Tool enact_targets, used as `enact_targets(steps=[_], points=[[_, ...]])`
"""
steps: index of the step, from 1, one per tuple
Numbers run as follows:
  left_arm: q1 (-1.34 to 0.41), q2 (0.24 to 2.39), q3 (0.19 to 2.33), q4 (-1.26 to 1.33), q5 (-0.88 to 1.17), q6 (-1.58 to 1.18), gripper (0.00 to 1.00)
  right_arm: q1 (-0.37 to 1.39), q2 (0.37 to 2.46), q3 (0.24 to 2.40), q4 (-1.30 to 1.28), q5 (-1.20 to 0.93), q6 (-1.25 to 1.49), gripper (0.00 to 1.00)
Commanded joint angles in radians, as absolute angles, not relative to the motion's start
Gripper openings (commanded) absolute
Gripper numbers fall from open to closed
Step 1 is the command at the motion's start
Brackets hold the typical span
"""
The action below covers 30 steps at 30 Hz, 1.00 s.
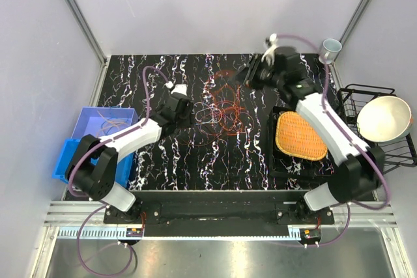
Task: Untangle the cables
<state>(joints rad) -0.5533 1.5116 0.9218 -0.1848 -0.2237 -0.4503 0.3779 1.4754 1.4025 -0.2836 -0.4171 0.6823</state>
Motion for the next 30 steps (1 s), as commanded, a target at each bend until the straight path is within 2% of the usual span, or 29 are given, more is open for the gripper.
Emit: enact_targets(steps=[1,5,11,16,20,23,24,27,30], points=[[-0.578,1.545,0.902,-0.135,-0.249,-0.462,0.57,0.380,1.485,1.316,-0.357,-0.353,0.680,0.50],[-0.609,1.543,0.856,-0.117,-0.242,-0.457,0.59,0.379,1.468,1.295,-0.362,-0.334,0.664,0.60],[-0.626,1.565,0.839,-0.092,-0.261,-0.466,0.61,0.380,1.482,1.272,-0.362,-0.339,0.655,0.60],[-0.629,1.614,0.854,-0.084,-0.278,-0.463,0.56,0.380,1.473,1.243,-0.364,-0.327,0.643,0.61],[-0.629,1.657,0.876,-0.086,-0.308,-0.457,0.47,0.380,1.468,1.224,-0.364,-0.327,0.634,0.60],[-0.630,1.670,0.887,-0.084,-0.330,-0.462,0.30,0.380,1.468,1.210,-0.364,-0.327,0.627,0.60],[-0.630,1.671,0.887,-0.084,-0.337,-0.463,0.16,0.379,1.468,1.207,-0.364,-0.327,0.627,0.60],[-0.629,1.675,0.900,-0.092,-0.368,-0.453,0.00,0.380,1.479,1.203,-0.362,-0.328,0.624,0.60],[-0.629,1.684,0.960,-0.135,-0.403,-0.423,0.00,0.380,1.486,1.203,-0.362,-0.333,0.620,0.59]])
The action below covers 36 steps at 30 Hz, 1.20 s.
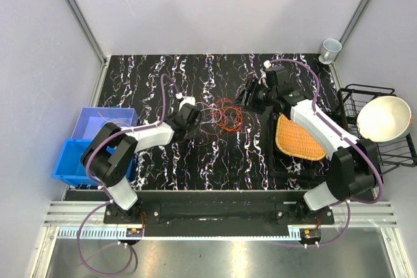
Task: Untangle the cables
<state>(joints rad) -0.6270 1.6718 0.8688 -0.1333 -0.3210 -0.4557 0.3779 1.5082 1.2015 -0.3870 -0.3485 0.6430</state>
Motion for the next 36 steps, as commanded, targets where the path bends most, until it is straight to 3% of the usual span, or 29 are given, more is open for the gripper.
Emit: enact_targets(steps=[1,8,14,17,21,25,29,36], points=[[-0.629,1.683,0.977,-0.155,-0.432,-0.405,0.00,0.380,1.489,1.203,-0.364,-0.333,0.620,0.59],[-0.598,1.495,1.198,-0.374,-0.577,-0.307,0.00,0.380,1.482,1.197,-0.357,-0.330,0.618,0.57],[-0.561,1.387,1.570,-0.532,-0.629,-0.195,0.00,0.380,1.480,1.190,-0.344,-0.333,0.626,0.57],[-0.561,1.373,1.837,-0.577,-0.598,-0.129,0.00,0.380,1.476,1.190,-0.339,-0.339,0.626,0.57],[-0.563,1.362,2.017,-0.630,-0.490,-0.083,0.00,0.380,1.460,1.184,-0.334,-0.331,0.624,0.57],[-0.563,1.267,1.974,-0.603,-0.324,-0.090,0.00,0.380,1.456,1.175,-0.331,-0.328,0.626,0.57],[-0.561,1.177,1.753,-0.534,-0.093,-0.103,0.00,0.380,1.454,1.169,-0.319,-0.348,0.624,0.57],[-0.563,1.062,1.470,-0.453,-0.115,-0.144,0.00,0.387,1.437,1.112,-0.204,-0.535,0.598,0.59]])
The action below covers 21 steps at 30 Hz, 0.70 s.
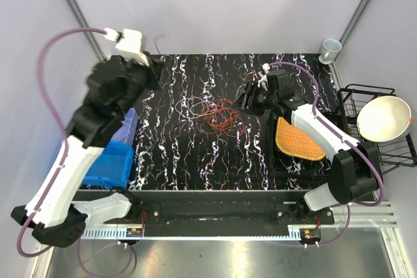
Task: Untangle the cables
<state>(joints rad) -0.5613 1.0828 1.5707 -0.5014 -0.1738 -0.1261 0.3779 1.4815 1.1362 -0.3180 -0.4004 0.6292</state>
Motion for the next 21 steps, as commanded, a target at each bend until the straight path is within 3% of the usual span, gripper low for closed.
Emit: enact_targets(steps=[1,10,21], points=[[-0.561,1.054,1.450,-0.443,-0.117,-0.147,0.00,0.393,1.439,1.109,-0.195,-0.552,0.594,0.59],[-0.561,1.049,1.477,-0.463,-0.140,-0.135,0.00,0.555,1.505,1.120,-0.054,-0.601,0.572,0.60],[-0.561,1.040,1.494,-0.500,-0.190,-0.103,0.00,0.643,1.753,1.227,0.081,-0.586,0.459,0.61]])
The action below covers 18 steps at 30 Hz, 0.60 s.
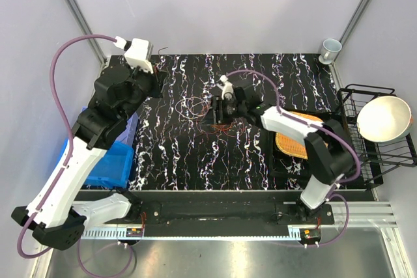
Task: Untangle the cables
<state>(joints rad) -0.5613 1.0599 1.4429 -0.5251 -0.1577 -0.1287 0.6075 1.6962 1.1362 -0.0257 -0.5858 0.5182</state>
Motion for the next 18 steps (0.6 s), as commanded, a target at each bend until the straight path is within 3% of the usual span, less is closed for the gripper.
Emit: enact_targets(steps=[1,8,18], points=[[-0.561,1.040,1.502,-0.511,-0.196,-0.100,0.00,0.653,1.773,1.244,0.081,-0.587,0.442,0.61],[-0.561,1.023,1.486,-0.515,-0.238,-0.084,0.00,0.710,1.948,1.382,0.078,-0.627,0.385,0.64],[-0.557,1.019,1.470,-0.515,-0.275,-0.075,0.00,0.776,2.028,1.477,0.101,-0.670,0.325,0.71]])
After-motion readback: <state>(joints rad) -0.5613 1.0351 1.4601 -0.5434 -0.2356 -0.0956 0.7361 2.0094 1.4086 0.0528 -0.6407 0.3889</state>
